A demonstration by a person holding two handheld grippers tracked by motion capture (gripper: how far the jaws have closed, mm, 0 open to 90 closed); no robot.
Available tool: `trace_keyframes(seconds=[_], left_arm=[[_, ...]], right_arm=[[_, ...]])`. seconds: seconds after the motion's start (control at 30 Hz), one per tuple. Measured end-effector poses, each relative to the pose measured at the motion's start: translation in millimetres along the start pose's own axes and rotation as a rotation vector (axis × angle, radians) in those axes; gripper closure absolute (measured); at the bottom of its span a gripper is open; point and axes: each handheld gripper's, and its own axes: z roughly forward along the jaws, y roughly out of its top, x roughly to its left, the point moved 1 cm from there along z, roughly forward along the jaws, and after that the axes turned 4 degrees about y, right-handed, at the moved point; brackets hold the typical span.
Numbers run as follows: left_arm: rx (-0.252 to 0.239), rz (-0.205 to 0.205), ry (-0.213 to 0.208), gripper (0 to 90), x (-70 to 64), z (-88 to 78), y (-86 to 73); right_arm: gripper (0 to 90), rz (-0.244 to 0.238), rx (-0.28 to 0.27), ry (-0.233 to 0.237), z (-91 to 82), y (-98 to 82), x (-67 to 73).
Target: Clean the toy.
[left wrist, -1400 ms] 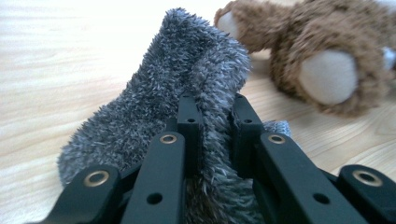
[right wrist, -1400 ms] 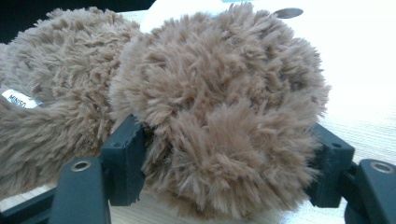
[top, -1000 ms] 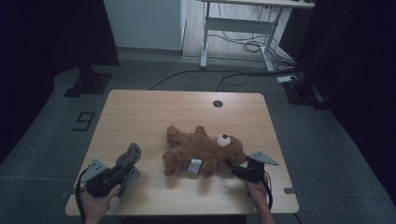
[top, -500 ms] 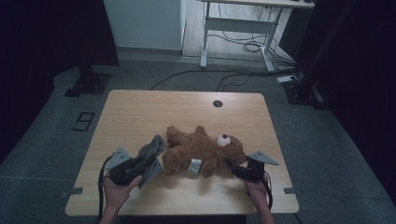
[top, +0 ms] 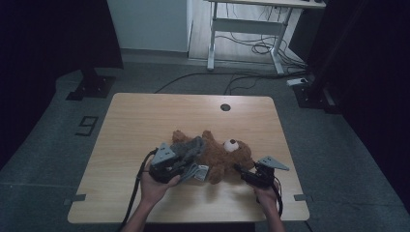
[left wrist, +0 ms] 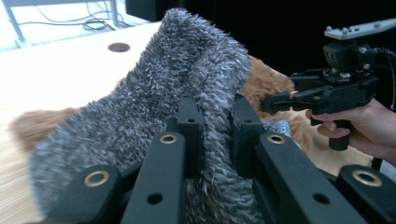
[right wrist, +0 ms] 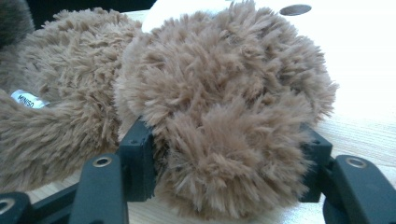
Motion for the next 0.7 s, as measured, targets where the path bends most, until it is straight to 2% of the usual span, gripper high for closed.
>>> trace_keyframes(seconds=[0.03, 0.07, 0.2, 0.37, 0.5, 0.7], left_arm=[[0.015, 0.009, -0.013, 77.7, -7.0, 11.2, 1.5], [0.015, 0.009, -0.013, 77.8, -7.0, 11.2, 1.5], [0.063, 0.016, -0.037, 77.8, -20.0, 37.4, -1.4], [0.131, 0.031, -0.011, 77.9, -25.8, 59.5, -15.2], [0.129, 0.012, -0.010, 78.3, -22.4, 61.6, -23.1], [0.125, 0.014, -0.004, 78.4, -21.4, 60.6, -25.1]], right_arm=[[39.4, 0.000, 0.001, 0.001, 0.0, 0.0, -0.1], [39.4, 0.000, 0.001, 0.001, 0.0, 0.0, -0.1], [40.0, -0.002, 0.003, 0.008, -0.3, 0.1, -0.8], [40.1, 0.000, 0.004, 0.010, -0.5, 0.1, -1.4], [40.3, 0.001, 0.005, 0.013, -0.3, 0.0, -1.8], [40.4, 0.001, 0.003, 0.012, -0.2, -0.1, -2.0]])
